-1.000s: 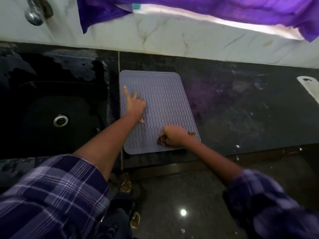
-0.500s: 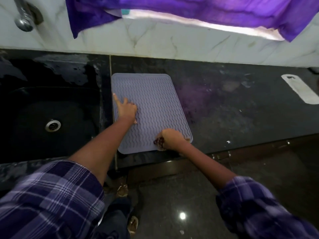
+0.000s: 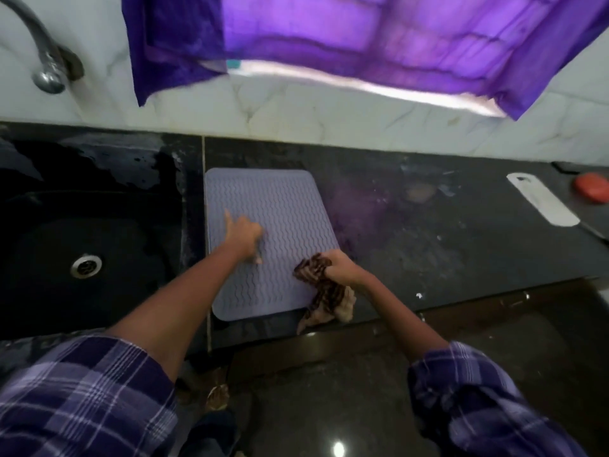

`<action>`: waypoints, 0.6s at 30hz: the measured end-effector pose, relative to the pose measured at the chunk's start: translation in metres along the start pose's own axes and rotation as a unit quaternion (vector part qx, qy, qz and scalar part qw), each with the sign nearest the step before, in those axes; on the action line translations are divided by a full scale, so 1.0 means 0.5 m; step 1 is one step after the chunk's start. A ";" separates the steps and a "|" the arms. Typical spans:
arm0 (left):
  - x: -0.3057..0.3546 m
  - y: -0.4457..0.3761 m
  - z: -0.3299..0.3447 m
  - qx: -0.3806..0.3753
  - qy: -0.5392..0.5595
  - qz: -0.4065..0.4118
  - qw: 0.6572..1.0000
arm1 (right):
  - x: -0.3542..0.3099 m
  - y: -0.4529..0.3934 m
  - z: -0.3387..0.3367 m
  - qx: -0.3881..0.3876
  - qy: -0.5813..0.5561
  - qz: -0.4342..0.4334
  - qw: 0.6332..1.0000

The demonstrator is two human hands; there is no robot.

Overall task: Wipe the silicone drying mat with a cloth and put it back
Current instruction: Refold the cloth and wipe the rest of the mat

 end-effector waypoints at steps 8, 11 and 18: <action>0.132 0.069 -0.083 -0.175 0.491 0.064 0.851 | -0.039 -0.026 -0.075 0.060 -0.686 -0.055 0.723; 0.151 0.065 -0.120 -0.158 0.470 0.063 0.866 | -0.047 -0.047 -0.088 0.111 -0.751 -0.046 0.650; 0.141 0.038 -0.166 0.103 0.149 0.060 0.982 | -0.082 -0.079 -0.033 0.001 -0.643 0.041 0.765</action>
Point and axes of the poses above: each hand's wrist, its own y-axis away from the middle knuckle, its own z-axis out of the palm, x = y × z, the point moved 3 cm from there along -y, towards the middle knuckle, and after that the axes turned 8 degrees about y, right-handed, at the moved point
